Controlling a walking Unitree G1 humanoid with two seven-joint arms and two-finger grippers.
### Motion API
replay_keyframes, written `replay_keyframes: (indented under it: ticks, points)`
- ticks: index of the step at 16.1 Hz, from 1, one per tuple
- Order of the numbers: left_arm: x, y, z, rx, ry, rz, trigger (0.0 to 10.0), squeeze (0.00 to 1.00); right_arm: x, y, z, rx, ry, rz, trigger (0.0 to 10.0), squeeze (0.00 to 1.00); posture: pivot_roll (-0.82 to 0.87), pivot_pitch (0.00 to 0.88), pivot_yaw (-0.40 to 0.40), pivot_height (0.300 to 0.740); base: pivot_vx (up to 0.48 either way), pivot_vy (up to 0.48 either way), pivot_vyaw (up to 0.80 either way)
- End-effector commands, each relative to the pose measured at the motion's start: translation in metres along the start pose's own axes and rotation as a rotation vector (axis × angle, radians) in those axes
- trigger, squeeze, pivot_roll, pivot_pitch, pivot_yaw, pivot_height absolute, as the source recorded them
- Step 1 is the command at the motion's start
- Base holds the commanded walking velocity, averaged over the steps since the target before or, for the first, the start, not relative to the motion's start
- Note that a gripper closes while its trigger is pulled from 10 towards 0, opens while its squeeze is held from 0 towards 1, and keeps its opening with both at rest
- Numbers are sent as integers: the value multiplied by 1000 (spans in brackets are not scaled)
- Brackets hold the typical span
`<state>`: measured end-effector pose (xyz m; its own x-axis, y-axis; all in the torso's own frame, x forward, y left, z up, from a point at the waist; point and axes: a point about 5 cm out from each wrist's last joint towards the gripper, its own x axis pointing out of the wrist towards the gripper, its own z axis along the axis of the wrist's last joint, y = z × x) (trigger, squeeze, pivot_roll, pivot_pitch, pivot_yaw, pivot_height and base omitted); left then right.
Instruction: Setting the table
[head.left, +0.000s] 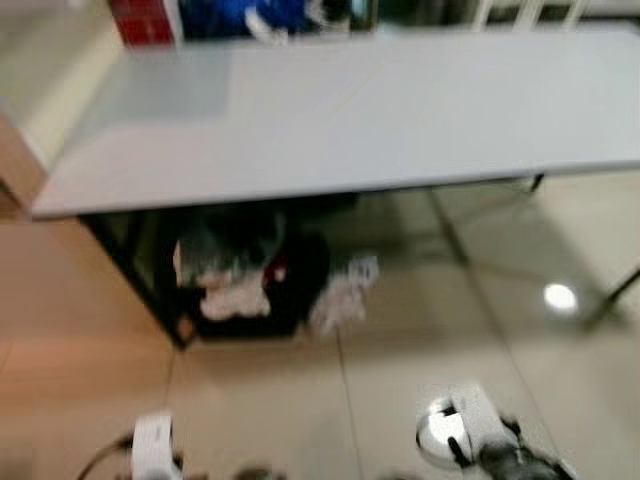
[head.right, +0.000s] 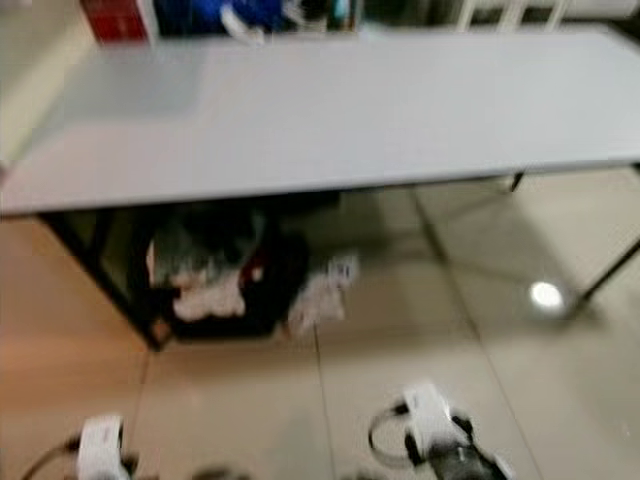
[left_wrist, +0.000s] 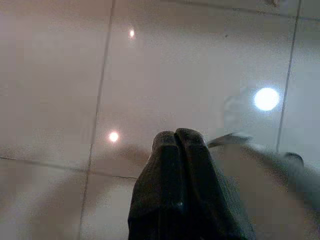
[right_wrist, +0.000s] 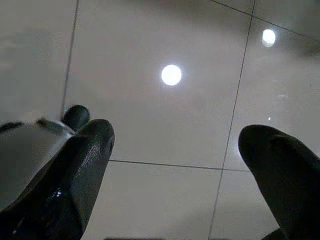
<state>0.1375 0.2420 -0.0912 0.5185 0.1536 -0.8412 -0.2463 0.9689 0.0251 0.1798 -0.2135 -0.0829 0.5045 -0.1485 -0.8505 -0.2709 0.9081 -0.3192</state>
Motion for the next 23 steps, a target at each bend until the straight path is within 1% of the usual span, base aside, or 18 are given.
replay_keyframes:
  ticks: [1,4,8,9,10,11,13,15,16,18,20,21,22,23]
  points:
    - [0,7,4,23,-14,10,10000,0,1,4,9,3,-33,12,10000,0,-39,37,5,740,0,480,0]
    - [1,3,10,50,-37,-7,10000,0,1,6,11,-3,-42,13,10000,0,-38,35,4,740,0,480,0]
    - [3,-2,28,80,-108,-33,10000,0,1,7,17,-8,-75,22,10000,0,-40,30,6,740,0,480,0]
    - [3,-4,40,104,-160,-47,10000,0,1,6,28,-3,-113,23,10000,0,-39,30,6,740,0,480,0]
    - [4,-4,42,107,-169,-49,10000,0,1,6,30,-4,-120,23,10000,0,-39,30,6,740,0,480,0]
    - [3,-5,50,126,-208,-59,10000,0,1,7,37,6,-147,35,10000,0,-37,30,5,740,0,480,0]
    - [2,-10,72,159,-319,-86,10000,0,0,8,60,30,-232,53,10000,0,-35,34,5,740,0,480,0]
    - [-3,-19,95,201,-451,-131,10000,0,-4,10,92,64,-357,80,10000,0,-31,35,3,740,0,480,0]
    - [-5,-23,101,213,-489,-146,10000,0,-6,11,101,66,-395,91,10000,0,-29,40,3,740,0,480,0]
    - [-18,-39,126,216,-651,-212,10000,0,-16,16,140,82,-560,150,10000,0,-30,45,2,740,0,480,0]
    - [-35,-55,145,224,-782,-271,10000,0,-29,19,170,104,-701,205,10000,0,-30,50,0,740,0,480,0]
    - [-39,-59,149,225,-803,-281,10000,0,-31,19,176,107,-731,215,10000,0,-30,50,0,740,0,480,0]
    - [-48,-67,156,229,-853,-304,10000,0,-39,19,190,113,-804,238,10000,0,-33,54,3,740,0,480,0]
    - [-55,-73,161,237,-883,-321,10000,0,-44,19,200,119,-854,251,10000,0,-33,54,3,740,0,480,0]
